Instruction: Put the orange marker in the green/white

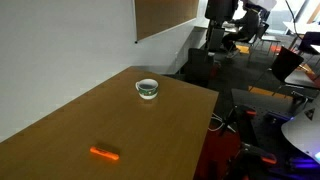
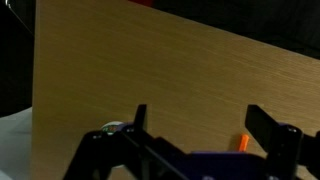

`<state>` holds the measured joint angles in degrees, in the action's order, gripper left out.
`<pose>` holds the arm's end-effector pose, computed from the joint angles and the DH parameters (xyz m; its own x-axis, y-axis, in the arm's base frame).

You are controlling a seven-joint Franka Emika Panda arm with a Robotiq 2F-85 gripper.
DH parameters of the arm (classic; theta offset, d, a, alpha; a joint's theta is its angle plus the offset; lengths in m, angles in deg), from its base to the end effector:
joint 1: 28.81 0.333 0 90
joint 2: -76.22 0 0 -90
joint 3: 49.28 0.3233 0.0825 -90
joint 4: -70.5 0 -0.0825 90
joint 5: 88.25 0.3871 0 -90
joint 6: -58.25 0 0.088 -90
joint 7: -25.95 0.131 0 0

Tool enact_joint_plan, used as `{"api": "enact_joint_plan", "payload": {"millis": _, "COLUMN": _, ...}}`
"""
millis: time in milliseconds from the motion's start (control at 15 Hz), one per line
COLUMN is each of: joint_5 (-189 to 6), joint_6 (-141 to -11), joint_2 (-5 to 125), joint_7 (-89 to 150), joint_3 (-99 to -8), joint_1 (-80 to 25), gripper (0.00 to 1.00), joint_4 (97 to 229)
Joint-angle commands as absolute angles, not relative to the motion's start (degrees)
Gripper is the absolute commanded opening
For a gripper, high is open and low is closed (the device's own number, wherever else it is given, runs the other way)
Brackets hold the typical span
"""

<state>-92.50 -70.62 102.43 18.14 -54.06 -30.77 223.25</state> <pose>0.3819 -0.0466 0.3674 0.9967 0.0723 0.0361 0.0713 -0.9971 0.0279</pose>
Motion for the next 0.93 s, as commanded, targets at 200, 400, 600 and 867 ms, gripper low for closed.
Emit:
{"api": "enact_joint_plan", "payload": {"millis": 200, "joint_5": -92.4, "joint_6": -70.5, "joint_2": 102.4, "joint_7": 18.1, "joint_3": -53.8, "joint_1": -31.0, "gripper": 1.00, "joint_4": 223.2}}
{"api": "enact_joint_plan", "payload": {"millis": 400, "joint_5": -92.3, "joint_6": -71.6, "joint_2": 102.3, "joint_7": 17.7, "joint_3": -53.8, "joint_1": -30.7, "gripper": 1.00, "joint_4": 223.1}}
{"api": "enact_joint_plan", "payload": {"millis": 600, "joint_5": -91.5, "joint_6": -74.5, "joint_2": 101.5, "joint_7": 17.3, "joint_3": -53.0, "joint_1": -29.1, "gripper": 1.00, "joint_4": 222.5}}
{"api": "enact_joint_plan", "payload": {"millis": 867, "joint_5": -91.2, "joint_6": -79.9, "joint_2": 99.6, "joint_7": 18.3, "joint_3": -51.0, "joint_1": -26.9, "gripper": 1.00, "joint_4": 222.0}}
